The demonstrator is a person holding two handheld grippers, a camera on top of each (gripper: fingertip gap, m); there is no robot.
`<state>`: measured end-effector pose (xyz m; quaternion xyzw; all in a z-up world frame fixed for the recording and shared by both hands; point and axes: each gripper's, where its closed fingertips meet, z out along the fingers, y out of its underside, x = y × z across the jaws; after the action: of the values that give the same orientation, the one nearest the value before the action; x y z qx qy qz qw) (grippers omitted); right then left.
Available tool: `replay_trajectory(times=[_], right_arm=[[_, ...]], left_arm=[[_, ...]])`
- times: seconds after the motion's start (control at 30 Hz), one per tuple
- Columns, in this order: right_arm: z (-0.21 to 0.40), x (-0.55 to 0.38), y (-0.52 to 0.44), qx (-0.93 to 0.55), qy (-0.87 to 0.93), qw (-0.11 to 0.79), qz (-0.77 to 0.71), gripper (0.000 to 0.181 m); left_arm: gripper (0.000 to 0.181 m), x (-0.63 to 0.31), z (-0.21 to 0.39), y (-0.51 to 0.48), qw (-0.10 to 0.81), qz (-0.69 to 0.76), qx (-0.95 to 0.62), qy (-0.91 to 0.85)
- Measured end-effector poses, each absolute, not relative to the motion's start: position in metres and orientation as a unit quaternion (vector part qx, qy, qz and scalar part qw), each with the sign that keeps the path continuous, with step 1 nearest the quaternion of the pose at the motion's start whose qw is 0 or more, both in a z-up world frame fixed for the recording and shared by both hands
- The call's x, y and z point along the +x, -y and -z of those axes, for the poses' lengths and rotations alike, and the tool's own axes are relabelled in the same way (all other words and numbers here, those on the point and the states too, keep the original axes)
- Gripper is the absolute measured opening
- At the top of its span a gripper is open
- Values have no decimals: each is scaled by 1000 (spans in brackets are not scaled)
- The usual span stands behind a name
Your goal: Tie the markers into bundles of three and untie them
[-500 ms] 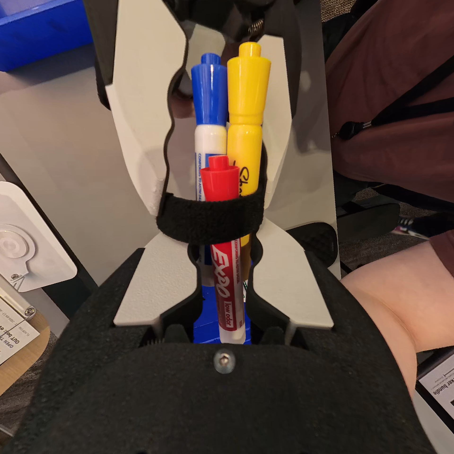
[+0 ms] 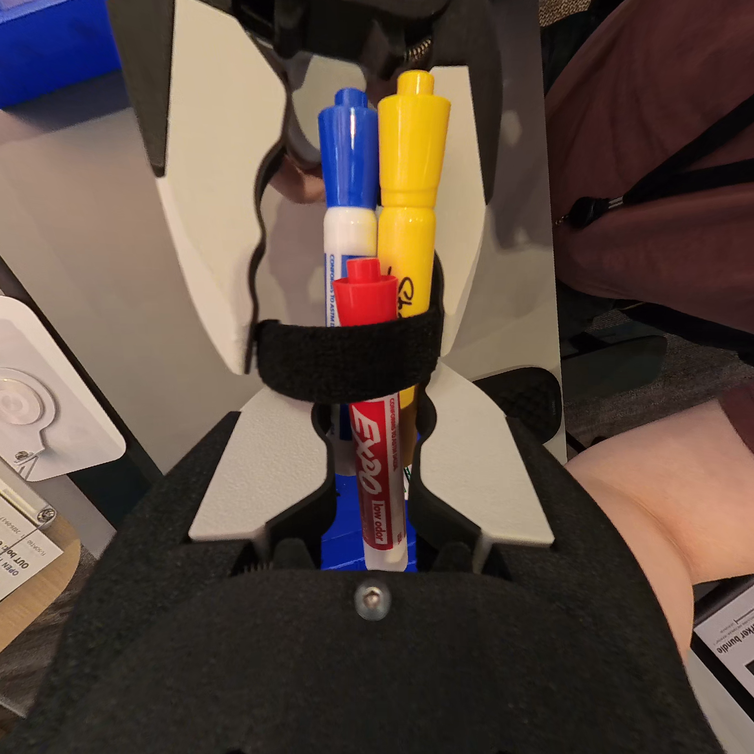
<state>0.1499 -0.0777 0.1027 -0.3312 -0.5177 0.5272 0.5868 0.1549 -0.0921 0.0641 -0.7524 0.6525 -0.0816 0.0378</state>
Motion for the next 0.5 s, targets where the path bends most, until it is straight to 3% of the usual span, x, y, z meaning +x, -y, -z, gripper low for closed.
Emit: replay_trajectory(times=[0.5], right_arm=[[-101, 150, 76, -370, 516, 584, -506, 51]], left_arm=[[39, 150, -71, 90, 49, 85, -756, -647]])
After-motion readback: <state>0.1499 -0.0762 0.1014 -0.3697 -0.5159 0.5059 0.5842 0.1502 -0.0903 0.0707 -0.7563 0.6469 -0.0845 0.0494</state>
